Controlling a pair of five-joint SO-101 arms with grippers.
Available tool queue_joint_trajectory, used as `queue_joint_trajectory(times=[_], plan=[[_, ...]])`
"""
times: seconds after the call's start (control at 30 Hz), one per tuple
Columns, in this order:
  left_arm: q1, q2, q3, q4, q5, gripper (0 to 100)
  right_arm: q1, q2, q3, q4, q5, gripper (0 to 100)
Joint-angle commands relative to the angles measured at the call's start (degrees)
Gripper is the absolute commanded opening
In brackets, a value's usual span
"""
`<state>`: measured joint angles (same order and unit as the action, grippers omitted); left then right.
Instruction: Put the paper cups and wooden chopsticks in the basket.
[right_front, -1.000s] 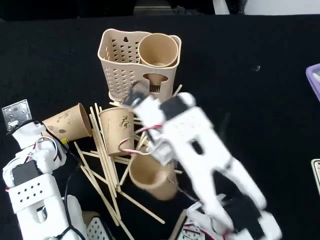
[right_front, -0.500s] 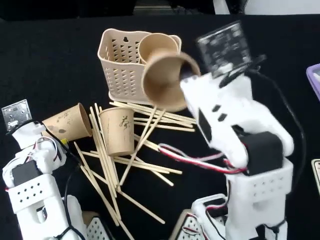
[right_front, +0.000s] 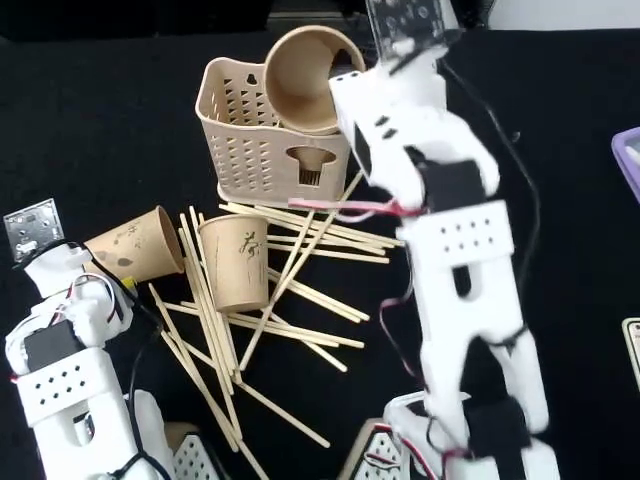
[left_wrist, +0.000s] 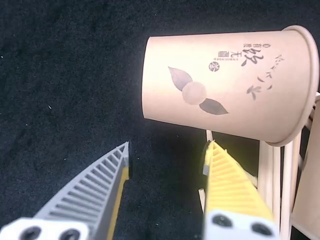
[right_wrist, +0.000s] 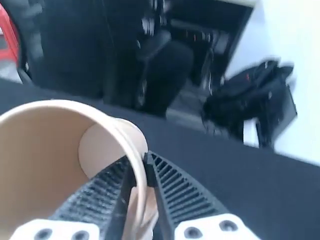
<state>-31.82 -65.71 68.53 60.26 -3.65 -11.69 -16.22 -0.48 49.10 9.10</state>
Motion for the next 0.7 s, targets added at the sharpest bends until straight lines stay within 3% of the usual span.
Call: queue_joint_trajectory(times=[0.0,0.4,0.6,0.67], plan=[[-0.4,-0.97,-0.75,-1.05,0.35,24,2.2,3.47,-10.24,7.91,-0.44,1.1],[-0.4,-0.97,-0.75,-1.05,0.35,24,2.11,11.91,-19.65,17.58,-0.88,1.7],[-0.4,-0.97,-0.75,-1.05,0.35,24,2.11,11.65,-20.53,18.9,-5.19,17.3],[-0.4,-0.97,-0.75,-1.05,0.35,24,2.11,11.03,-22.11,19.16,-5.89,18.3]])
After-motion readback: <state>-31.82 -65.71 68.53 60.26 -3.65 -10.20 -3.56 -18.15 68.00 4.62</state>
